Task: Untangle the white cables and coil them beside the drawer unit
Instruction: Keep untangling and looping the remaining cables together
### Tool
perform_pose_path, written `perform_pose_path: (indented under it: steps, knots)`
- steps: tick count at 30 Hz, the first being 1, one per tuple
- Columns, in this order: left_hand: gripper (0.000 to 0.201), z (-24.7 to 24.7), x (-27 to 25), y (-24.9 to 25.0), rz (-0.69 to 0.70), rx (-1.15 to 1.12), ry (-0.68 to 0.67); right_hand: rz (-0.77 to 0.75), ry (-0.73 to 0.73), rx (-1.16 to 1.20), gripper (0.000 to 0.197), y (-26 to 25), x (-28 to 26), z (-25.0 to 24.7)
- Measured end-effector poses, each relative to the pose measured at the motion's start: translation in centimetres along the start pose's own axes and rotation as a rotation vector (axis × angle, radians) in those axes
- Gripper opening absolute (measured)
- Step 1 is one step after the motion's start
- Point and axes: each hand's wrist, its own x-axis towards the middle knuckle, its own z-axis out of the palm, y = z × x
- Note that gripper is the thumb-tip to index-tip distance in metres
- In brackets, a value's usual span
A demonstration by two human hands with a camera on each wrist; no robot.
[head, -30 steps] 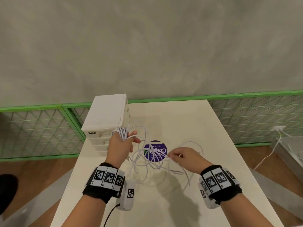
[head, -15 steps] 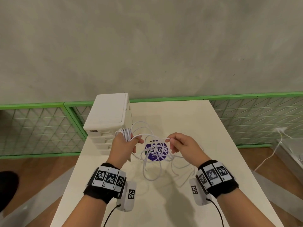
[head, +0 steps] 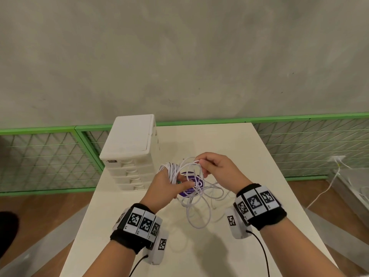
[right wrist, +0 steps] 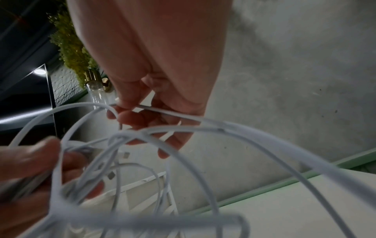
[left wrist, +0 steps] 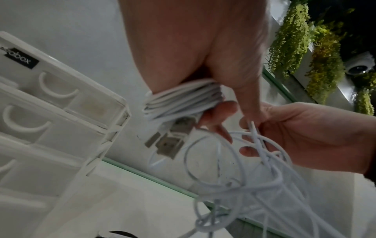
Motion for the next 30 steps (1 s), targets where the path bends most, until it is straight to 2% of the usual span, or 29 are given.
perform_pose_path:
  steps: [2, 4, 7, 12, 14, 15, 16, 18, 21, 23, 24, 27, 30]
  knots:
    - [0.023, 0.1, 0.1, 0.0, 0.015, -0.006, 0.054, 0.029, -0.016, -0.084, 0.023, 0.0, 0.1, 0.1]
    - [0.008, 0.0, 0.1, 0.5, 0.055, -0.043, 0.046, 0.051, -0.042, -0.21, 0.019, 0.1, 0.2, 0.1]
    - [0.019, -0.1, 0.1, 0.8, 0.098, -0.07, 0.038, -0.029, -0.003, -0.466, 0.021, 0.5, 0.3, 0.1]
    - [0.022, -0.2, 0.4, 1.1, 0.095, -0.13, 0.125, -0.347, 0.49, -0.461, 0.013, 0.5, -1.3, 1.5]
    - [0.018, -0.4, 0.8, 0.9, 0.081, -0.116, 0.172, -0.407, 0.651, -0.478, 0.018, 0.7, -2.2, 2.0]
    - [0.02, -0.6, 1.0, 0.6, 0.073, -0.119, 0.202, -0.421, 0.687, -0.463, 0.02, 1.0, -2.6, 2.1]
    - [0.024, -0.7, 1.2, 0.3, 0.063, -0.128, 0.232, -0.425, 0.672, -0.438, 0.024, 1.2, -3.0, 2.1]
    - [0.027, -1.1, 1.6, -0.2, 0.049, -0.153, 0.287, -0.321, 0.497, -0.421, 0.044, 1.9, -3.6, 2.3]
    - [0.026, -1.4, 1.8, -0.4, 0.062, -0.203, 0.311, 0.184, 0.053, -0.659, 0.066, 2.6, -4.1, 3.2]
    - [0.028, -1.3, 1.8, -0.2, 0.07, -0.226, 0.295, 0.37, -0.152, -0.658, 0.062, 3.6, -4.2, 4.0]
    - [0.028, -1.3, 1.7, 0.0, 0.071, -0.233, 0.286, 0.383, -0.175, -0.572, 0.054, 3.9, -4.3, 4.3]
    - [0.026, -1.4, 1.8, 0.0, 0.063, -0.219, 0.28, 0.284, -0.053, -0.271, 0.017, 4.6, -3.8, 4.7]
    - [0.026, -2.0, 1.9, -0.7, 0.042, -0.161, 0.293, 0.222, 0.039, -0.174, 0.019, 4.2, -2.8, 4.2]
